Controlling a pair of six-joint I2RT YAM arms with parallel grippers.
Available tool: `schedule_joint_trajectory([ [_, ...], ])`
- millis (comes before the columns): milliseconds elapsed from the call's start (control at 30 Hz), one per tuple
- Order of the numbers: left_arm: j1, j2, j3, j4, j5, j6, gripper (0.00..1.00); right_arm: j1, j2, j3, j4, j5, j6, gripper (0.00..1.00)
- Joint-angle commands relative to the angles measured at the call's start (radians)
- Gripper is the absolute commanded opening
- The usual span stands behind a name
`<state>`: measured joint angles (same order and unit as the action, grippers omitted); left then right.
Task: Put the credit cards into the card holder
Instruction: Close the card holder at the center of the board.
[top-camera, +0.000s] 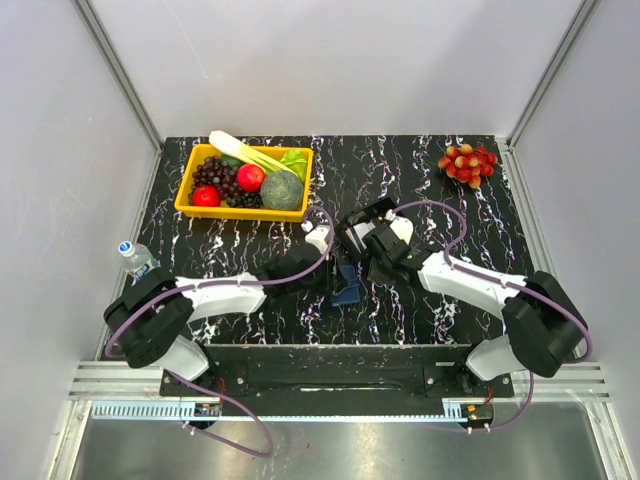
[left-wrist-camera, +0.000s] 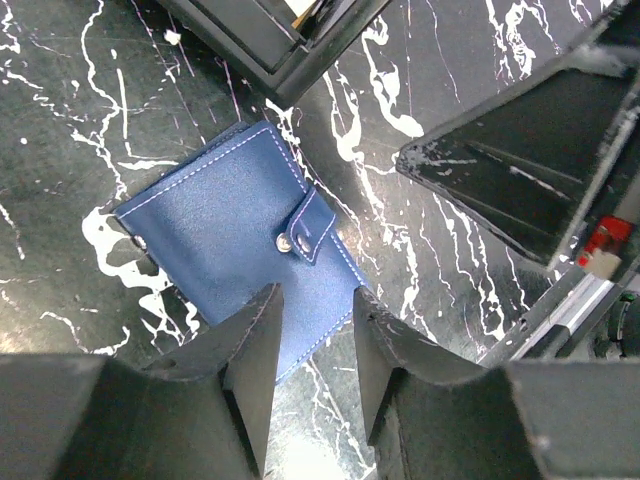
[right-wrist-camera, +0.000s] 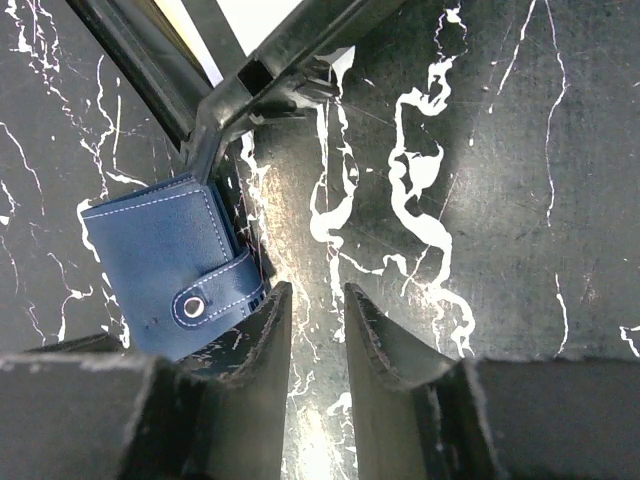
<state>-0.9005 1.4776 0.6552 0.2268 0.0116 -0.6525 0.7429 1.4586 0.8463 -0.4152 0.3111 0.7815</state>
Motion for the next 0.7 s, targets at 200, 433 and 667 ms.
schedule_joint_trajectory([
  [200, 0.026, 0.136, 0.147, -0.049, 0.090, -0.009, 0.35, -0.011, -0.070, -0.036, 0.070, -0.038, -0.010, 0.33],
  [433, 0.029, 0.154, 0.170, -0.092, 0.056, -0.006, 0.27, -0.013, -0.069, -0.052, 0.102, -0.072, 0.001, 0.33],
  [667, 0.032, 0.174, 0.182, -0.096, 0.056, -0.001, 0.25, -0.013, -0.057, -0.049, 0.111, -0.092, 0.001, 0.33],
])
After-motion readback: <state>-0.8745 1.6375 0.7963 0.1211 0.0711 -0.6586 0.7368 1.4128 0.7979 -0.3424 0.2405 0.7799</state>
